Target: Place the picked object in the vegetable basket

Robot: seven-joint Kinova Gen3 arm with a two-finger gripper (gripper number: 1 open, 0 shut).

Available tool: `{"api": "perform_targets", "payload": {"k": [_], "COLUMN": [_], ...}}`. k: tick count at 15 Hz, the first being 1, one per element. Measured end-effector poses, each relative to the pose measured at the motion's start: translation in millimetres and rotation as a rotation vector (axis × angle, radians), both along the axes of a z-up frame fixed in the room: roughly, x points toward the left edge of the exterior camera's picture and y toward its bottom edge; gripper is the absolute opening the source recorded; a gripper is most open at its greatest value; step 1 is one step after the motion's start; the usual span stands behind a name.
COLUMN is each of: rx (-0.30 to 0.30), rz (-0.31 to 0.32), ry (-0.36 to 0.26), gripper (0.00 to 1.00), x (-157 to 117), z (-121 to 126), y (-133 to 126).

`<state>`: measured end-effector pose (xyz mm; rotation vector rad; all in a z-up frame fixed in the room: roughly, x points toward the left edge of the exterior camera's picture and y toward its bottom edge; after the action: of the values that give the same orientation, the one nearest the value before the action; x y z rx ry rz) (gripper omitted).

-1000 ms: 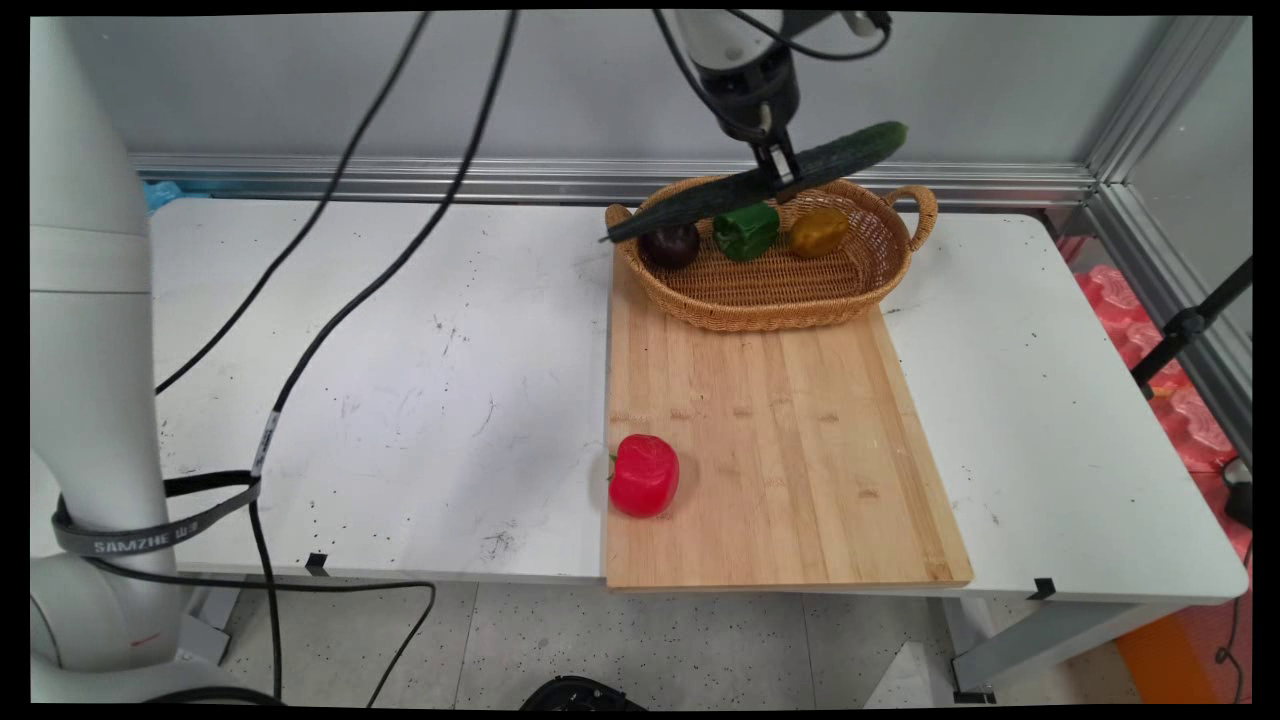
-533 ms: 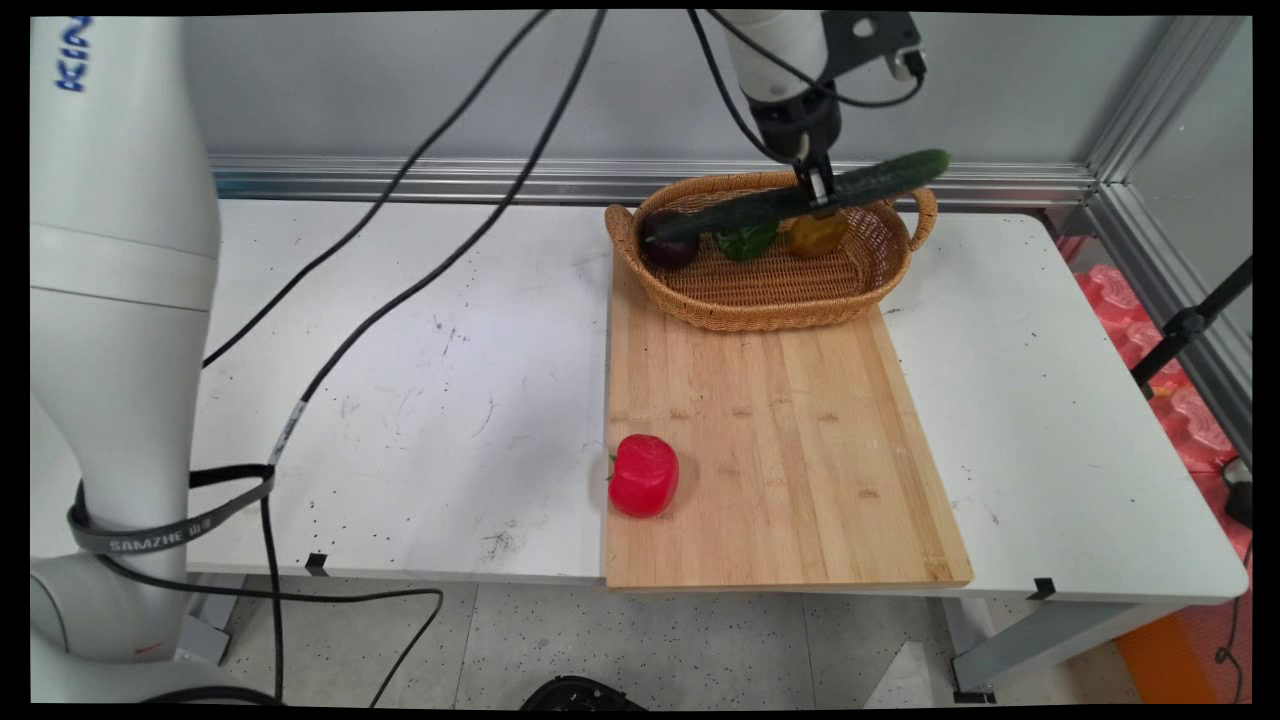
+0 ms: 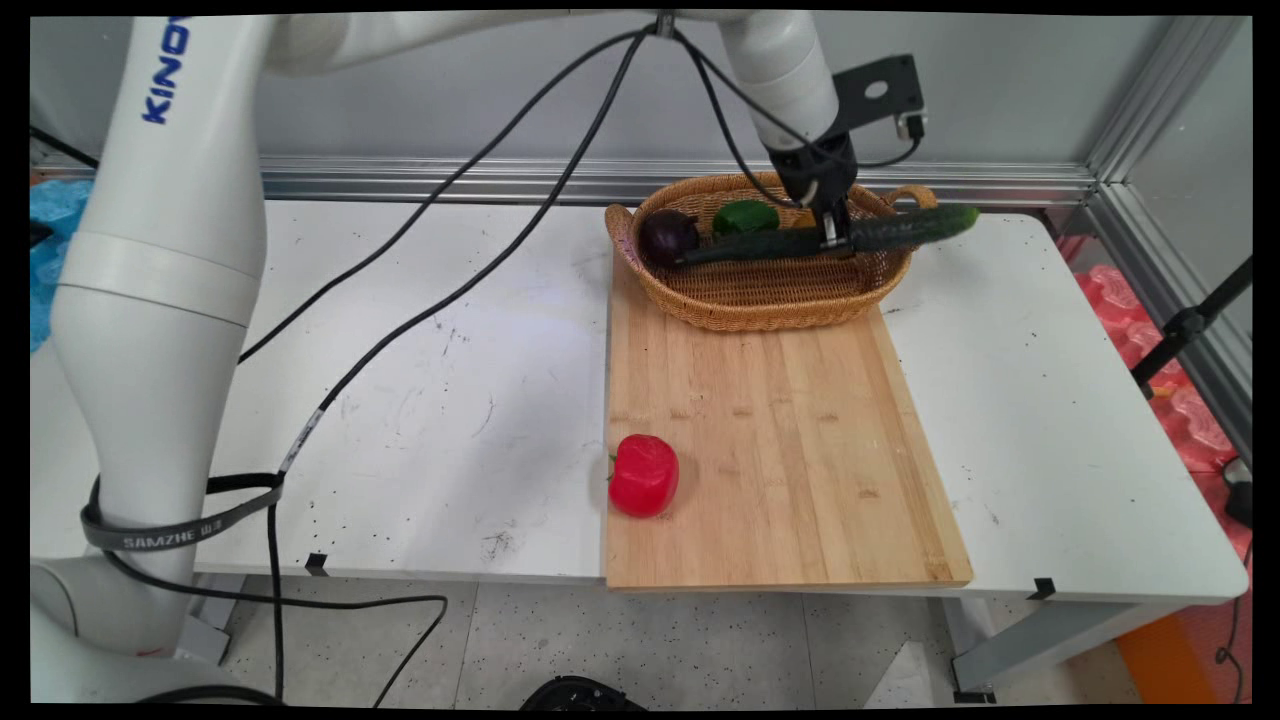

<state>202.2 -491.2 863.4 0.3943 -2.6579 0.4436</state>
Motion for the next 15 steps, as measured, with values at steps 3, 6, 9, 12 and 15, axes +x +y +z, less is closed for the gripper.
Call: {"api": "perform_targets", "payload": {"k": [3, 6, 9, 12, 15], "rx": [0.009, 0.018, 0.024, 0.028, 0.022], "rz": [-0.033, -0.05, -0.062, -0.069, -0.074], "ry": [0.006, 0.01, 0.018, 0.027, 0.041], "gripper": [0.0, 0.0, 0.0, 1.0, 1.0], "x": [3, 7, 10, 13, 17], "z": [-15, -27, -36, -41, -42], "y": [-3, -5, -6, -6, -6]}}
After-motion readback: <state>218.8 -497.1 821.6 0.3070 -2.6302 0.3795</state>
